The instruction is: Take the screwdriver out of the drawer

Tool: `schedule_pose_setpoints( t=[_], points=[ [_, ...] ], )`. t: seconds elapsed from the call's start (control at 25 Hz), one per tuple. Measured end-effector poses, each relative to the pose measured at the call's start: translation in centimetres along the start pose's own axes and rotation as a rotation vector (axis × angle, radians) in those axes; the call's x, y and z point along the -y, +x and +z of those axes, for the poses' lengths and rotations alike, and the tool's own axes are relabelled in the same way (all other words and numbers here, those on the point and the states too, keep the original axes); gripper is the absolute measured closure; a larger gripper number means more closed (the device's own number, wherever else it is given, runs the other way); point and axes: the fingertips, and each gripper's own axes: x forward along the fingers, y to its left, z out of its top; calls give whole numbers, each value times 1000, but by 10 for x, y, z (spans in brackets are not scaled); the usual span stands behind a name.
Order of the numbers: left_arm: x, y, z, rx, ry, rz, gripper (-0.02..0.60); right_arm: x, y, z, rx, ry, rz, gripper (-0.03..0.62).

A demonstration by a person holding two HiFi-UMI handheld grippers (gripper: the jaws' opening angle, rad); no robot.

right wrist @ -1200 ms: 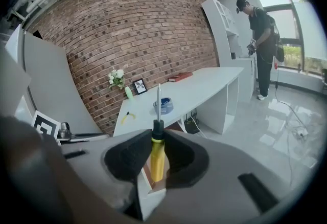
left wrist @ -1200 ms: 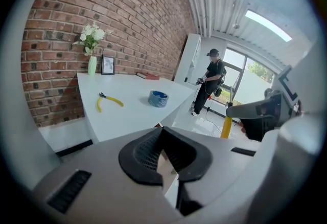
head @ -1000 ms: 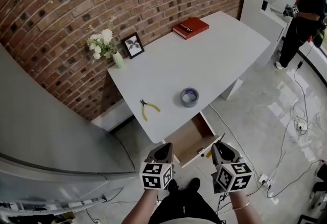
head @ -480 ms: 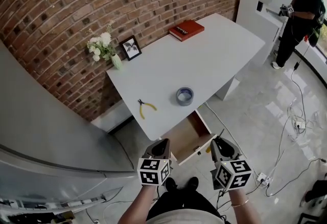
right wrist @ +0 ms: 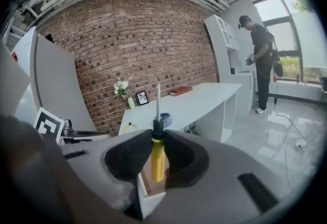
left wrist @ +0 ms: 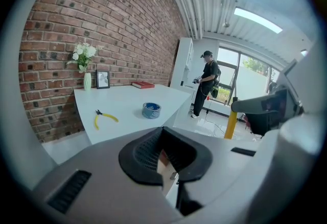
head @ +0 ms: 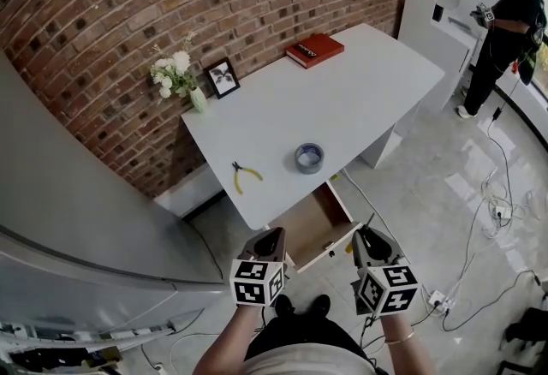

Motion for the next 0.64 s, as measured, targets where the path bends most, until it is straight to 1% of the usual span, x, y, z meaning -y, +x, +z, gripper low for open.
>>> schedule_pose_setpoints(
  t=[0.36,0.64],
  points=[
    [1,-1,0,9,-2,13,588,-2,2,-6,-10,-11,23,516],
    [9,-1,-2,5,3,10,588,-2,-1,-6,-12,-14,37,516]
  ],
)
